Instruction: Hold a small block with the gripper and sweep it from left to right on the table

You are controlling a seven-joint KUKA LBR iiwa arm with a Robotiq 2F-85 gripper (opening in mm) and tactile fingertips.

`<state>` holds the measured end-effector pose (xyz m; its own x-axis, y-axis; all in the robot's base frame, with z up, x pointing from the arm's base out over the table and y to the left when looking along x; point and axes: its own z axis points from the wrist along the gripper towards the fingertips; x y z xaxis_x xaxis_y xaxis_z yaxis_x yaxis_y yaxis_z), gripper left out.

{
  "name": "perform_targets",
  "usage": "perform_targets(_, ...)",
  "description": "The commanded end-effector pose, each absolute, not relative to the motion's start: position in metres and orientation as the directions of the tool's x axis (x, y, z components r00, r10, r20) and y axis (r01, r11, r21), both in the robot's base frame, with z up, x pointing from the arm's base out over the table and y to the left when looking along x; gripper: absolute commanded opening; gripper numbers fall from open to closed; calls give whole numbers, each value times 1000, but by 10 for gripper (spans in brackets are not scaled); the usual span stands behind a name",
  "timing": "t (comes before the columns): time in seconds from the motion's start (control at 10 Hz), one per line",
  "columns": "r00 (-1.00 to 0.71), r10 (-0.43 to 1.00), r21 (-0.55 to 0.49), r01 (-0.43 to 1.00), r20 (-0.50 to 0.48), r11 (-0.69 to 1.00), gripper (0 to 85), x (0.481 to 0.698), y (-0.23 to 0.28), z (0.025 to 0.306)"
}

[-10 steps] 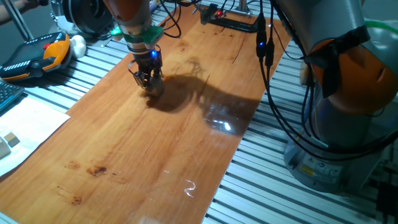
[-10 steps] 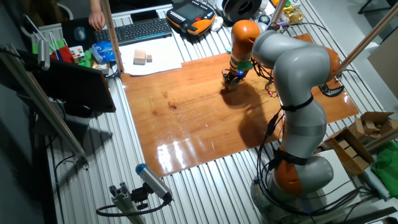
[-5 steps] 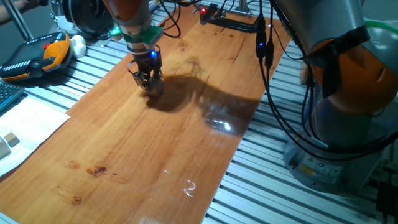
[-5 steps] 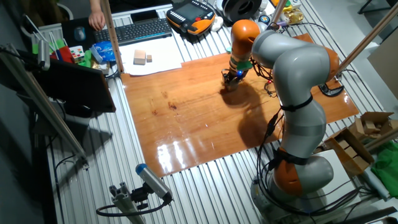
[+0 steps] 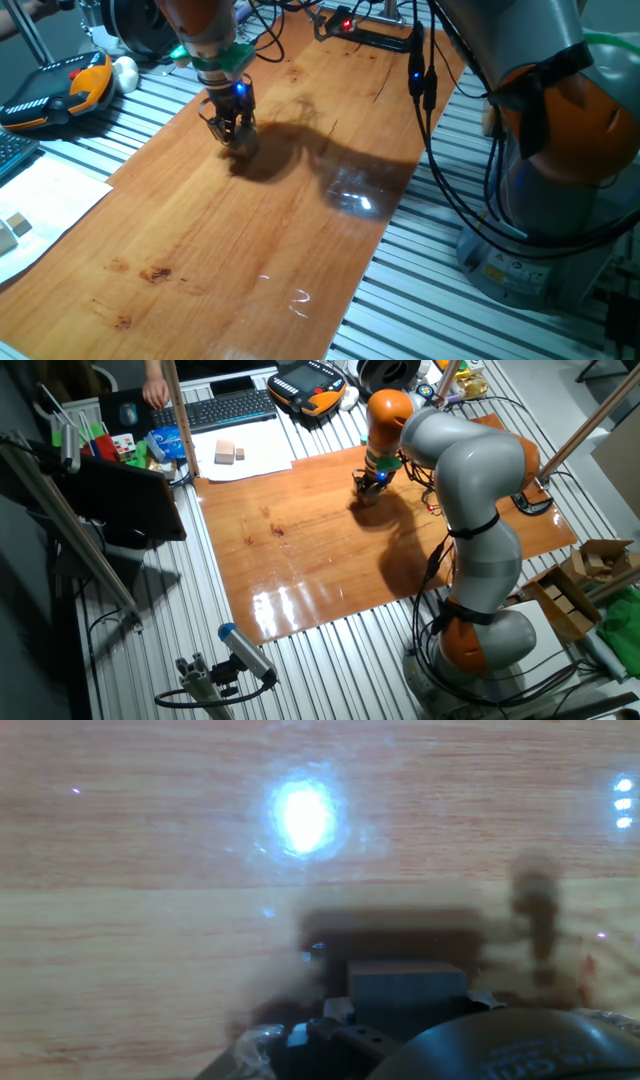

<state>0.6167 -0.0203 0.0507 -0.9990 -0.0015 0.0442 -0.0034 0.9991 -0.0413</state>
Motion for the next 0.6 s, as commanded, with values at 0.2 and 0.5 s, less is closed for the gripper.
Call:
perform_targets(0.2, -999, 6, -40, 4, 45, 999, 337, 619, -9, 48)
perform_targets(0.5, -998, 11, -40, 9, 56, 999, 337, 625, 0, 52)
